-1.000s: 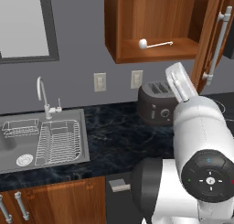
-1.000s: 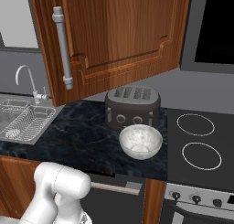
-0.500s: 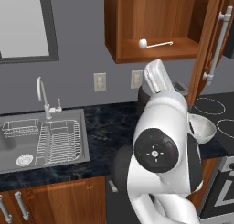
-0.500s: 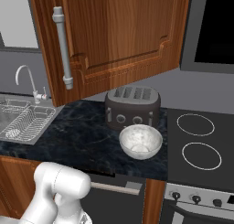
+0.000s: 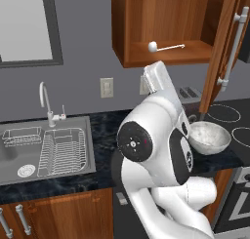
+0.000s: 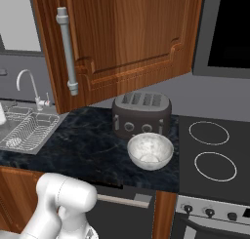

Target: Open the cabinet and move the ladle to the pot. Then close the cabinet.

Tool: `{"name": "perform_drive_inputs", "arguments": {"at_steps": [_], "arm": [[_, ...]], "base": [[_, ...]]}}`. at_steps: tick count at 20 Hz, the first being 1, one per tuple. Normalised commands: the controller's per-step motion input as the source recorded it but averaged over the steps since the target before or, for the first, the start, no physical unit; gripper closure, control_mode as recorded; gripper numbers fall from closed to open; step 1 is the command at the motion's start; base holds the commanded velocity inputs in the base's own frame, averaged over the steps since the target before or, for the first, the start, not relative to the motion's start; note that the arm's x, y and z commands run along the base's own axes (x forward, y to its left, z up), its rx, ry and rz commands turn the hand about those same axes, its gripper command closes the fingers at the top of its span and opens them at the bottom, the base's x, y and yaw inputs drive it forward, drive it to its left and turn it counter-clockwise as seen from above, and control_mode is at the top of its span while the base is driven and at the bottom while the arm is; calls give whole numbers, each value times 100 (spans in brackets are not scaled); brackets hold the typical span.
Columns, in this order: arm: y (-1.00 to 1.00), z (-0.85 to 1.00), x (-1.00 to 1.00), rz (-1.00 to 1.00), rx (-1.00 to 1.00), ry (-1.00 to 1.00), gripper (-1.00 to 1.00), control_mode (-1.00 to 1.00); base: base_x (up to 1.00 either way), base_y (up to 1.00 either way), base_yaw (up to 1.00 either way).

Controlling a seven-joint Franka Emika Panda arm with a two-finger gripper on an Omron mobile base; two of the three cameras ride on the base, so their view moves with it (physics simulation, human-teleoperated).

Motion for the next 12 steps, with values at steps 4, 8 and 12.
{"name": "perform_drive_inputs", "arguments": {"at_steps": [4, 8, 12], "arm": [[0, -9, 32, -10, 0, -9, -100, -100], [0, -3, 24, -10, 0, -15, -100, -100], [0, 0, 6, -10, 0, -17, -100, -100]], "base": [[0, 0, 0], [0, 0, 0], [0, 0, 0]]}}
